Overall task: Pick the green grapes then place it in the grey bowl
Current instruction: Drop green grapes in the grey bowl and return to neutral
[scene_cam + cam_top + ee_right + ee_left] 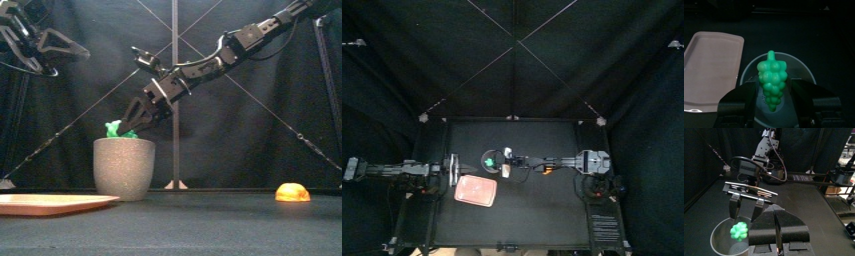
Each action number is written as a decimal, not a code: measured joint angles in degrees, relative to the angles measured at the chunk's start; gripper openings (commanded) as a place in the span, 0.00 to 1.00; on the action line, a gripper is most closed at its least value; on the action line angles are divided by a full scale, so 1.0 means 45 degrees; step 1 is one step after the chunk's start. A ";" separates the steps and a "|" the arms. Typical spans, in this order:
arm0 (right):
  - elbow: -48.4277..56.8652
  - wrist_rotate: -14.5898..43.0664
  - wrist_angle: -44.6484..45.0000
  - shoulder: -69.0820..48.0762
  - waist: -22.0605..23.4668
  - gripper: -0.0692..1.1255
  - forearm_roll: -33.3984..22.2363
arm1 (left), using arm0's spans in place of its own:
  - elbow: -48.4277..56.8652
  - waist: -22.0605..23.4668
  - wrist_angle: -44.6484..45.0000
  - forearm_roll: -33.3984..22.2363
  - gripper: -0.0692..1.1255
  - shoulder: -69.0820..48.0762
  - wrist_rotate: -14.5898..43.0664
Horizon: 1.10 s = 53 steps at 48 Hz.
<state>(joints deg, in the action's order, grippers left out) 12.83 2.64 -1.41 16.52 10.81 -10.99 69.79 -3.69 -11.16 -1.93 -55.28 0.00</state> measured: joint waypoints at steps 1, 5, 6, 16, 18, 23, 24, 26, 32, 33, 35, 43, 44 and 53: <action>0.0000 0.0020 0.0000 0.0000 0.0039 0.71 0.0000 | 0.0000 0.0020 0.0000 0.0000 0.18 0.0000 0.0000; -0.0020 0.0000 0.0020 0.0000 0.0098 0.77 0.0020 | 0.0000 0.0000 0.0000 0.0000 0.18 -0.0020 0.0000; -0.0020 0.0020 0.0000 0.0000 0.0098 0.77 0.0059 | 0.0000 0.0000 0.0000 0.0000 0.18 0.0000 0.0000; -0.0039 -0.0020 0.0020 0.0020 0.0098 0.80 0.0078 | 0.0000 0.0000 0.0000 -0.0020 0.18 0.0000 -0.0020; -0.0039 0.0000 0.0020 0.0000 0.0098 0.80 0.0098 | 0.0000 0.0000 0.0000 -0.0020 0.18 0.0000 0.0000; -0.0020 0.0000 0.0078 -0.0039 0.0078 0.80 0.0098 | 0.0000 0.0020 0.0000 -0.0020 0.18 0.0000 -0.0020; -0.0020 0.0000 0.0117 -0.0078 0.0078 0.80 0.0098 | 0.0000 0.0000 0.0020 -0.0020 0.18 0.0000 -0.0020; 0.0039 0.0000 0.0156 -0.0234 0.0059 0.80 0.0098 | 0.0000 0.0000 0.0000 -0.0020 0.18 -0.0020 -0.0020; 0.0723 -0.0020 0.0176 -0.1387 -0.0176 0.80 0.0098 | 0.0078 0.0000 0.0000 -0.0020 0.18 0.0000 -0.0020; 0.0898 -0.0039 0.0156 -0.1660 -0.0234 0.80 0.0098 | 0.0078 0.0000 0.0000 -0.0020 0.18 0.0000 -0.0020; 0.1250 -0.0020 0.0078 -0.2207 -0.0332 0.80 0.0098 | 0.0098 0.0020 0.0000 -0.0059 0.18 0.0000 -0.0020; 0.3379 -0.0020 -0.1445 -0.4492 -0.0879 0.80 0.0117 | 0.0117 0.0000 0.0000 -0.0078 0.18 0.0000 0.0020; 0.3672 -0.0039 -0.1738 -0.4746 -0.0977 0.80 0.0117 | 0.0117 0.0000 0.0000 -0.0078 0.18 0.0000 0.0020; 0.5937 0.0000 -0.3926 -0.6484 -0.1621 0.80 0.0352 | 0.0117 0.0000 0.0000 -0.0078 0.18 -0.0020 0.0000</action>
<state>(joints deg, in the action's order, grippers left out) 39.55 2.64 -19.07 -12.66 3.52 -9.40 70.31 -3.69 -11.16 -2.29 -55.37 0.00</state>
